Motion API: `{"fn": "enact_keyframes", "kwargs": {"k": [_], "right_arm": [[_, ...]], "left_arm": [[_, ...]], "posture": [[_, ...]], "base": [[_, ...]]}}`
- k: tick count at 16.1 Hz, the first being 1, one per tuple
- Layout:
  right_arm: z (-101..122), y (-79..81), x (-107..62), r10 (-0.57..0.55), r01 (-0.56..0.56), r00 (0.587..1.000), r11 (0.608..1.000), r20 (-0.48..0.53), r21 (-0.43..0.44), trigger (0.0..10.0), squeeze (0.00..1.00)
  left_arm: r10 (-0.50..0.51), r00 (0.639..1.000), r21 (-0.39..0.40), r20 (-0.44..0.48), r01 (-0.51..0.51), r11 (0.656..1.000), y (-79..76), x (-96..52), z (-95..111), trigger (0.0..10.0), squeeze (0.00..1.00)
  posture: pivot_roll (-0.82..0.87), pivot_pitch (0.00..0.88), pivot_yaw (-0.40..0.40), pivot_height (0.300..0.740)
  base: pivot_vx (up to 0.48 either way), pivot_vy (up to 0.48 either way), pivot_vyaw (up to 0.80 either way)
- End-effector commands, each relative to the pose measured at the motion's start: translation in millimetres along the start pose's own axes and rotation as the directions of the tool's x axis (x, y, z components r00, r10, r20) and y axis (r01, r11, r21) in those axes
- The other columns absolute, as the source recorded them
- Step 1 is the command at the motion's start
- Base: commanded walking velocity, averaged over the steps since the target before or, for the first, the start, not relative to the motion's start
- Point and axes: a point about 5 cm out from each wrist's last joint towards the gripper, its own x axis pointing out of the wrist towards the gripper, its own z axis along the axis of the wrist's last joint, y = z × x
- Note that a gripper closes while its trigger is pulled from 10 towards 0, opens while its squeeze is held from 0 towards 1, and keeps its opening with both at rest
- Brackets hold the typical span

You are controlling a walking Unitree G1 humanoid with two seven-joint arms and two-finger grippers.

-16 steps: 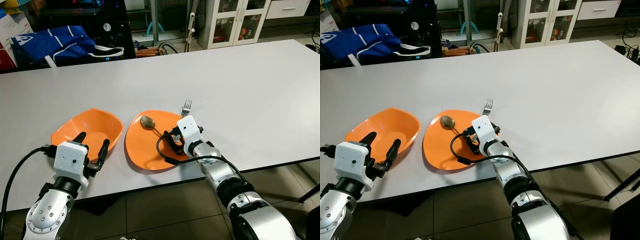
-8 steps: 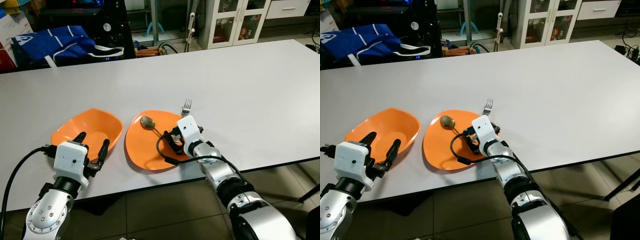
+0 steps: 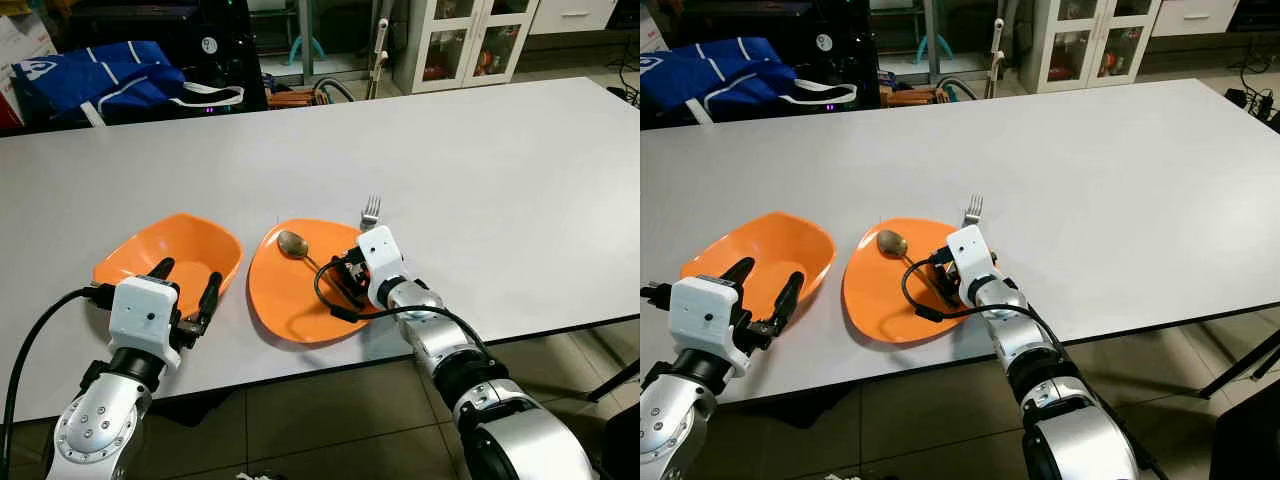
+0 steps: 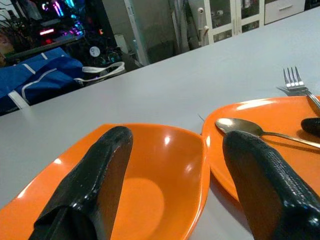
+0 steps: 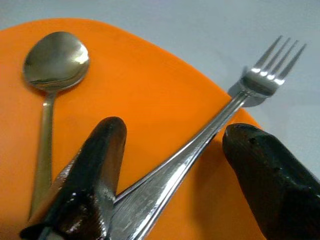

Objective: Setting the table

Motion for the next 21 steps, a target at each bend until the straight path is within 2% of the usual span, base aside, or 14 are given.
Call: {"fn": "enact_keyframes", "kwargs": {"k": [1, 2, 3, 4, 17, 19, 21], "right_arm": [[7.2, -1.6, 2.2, -0.003, 0.003, 1.000, 1.000, 0.013, 0.004, 10.0, 0.00], [7.4, -1.1, 2.3, 0.003, -0.003, 1.000, 1.000, 0.014, 0.009, 5.0, 0.00], [7.5, -1.5, 2.3, 0.000, -0.001, 1.000, 1.000, 0.015, 0.009, 1.5, 0.00], [7.4, -1.4, 2.2, 0.005, -0.006, 1.000, 1.000, 0.015, 0.014, 0.0, 0.00], [10.2, -3.4, 0.9, 0.007, -0.008, 0.999, 1.000, 0.036, 0.024, 0.0, 0.00], [13.9, -4.7, 0.9, 0.004, -0.004, 0.998, 1.000, 0.056, 0.012, 0.0, 0.00], [16.9, -8.5, 2.1, -0.003, 0.002, 0.998, 1.000, 0.059, 0.004, 0.0, 0.00]], "left_arm": [[0.001, 1.000, 0.015, 0.010, -0.001, 1.000, 0.4, 1.1, 4.9, 10.0, 0.00], [0.000, 1.000, 0.016, 0.008, 0.000, 1.000, 0.4, 1.3, 4.7, 10.0, 0.00], [-0.001, 1.000, 0.017, 0.007, 0.001, 1.000, 0.4, 1.5, 4.3, 10.0, 0.00], [-0.003, 1.000, 0.018, 0.006, 0.003, 1.000, 0.5, 1.5, 3.9, 10.0, 0.00], [-0.013, 1.000, 0.010, -0.006, 0.013, 1.000, 2.0, 1.4, -3.2, 10.0, 0.00], [-0.113, 0.993, -0.037, -0.020, 0.112, 0.993, -13.9, -6.0, -1.8, 10.0, 0.00], [-0.198, 0.980, -0.039, -0.031, 0.197, 0.980, -24.5, -16.4, -2.8, 10.0, 0.00]], "posture": [[-0.03, 0.016, 0.072, 0.740], [-0.03, 0.016, 0.073, 0.740], [-0.03, 0.016, 0.073, 0.740], [-0.03, 0.016, 0.074, 0.740], [-0.03, 0.021, 0.075, 0.740], [-0.03, 0.019, 0.077, 0.740], [-0.03, 0.023, 0.078, 0.740]], "base": [[0.000, 0.000, 0.00], [0.000, 0.000, 0.00], [0.000, 0.000, 0.00], [0.000, 0.000, 0.00], [0.000, 0.000, 0.00], [0.000, 0.000, 0.00], [0.000, 0.000, 0.00]]}}
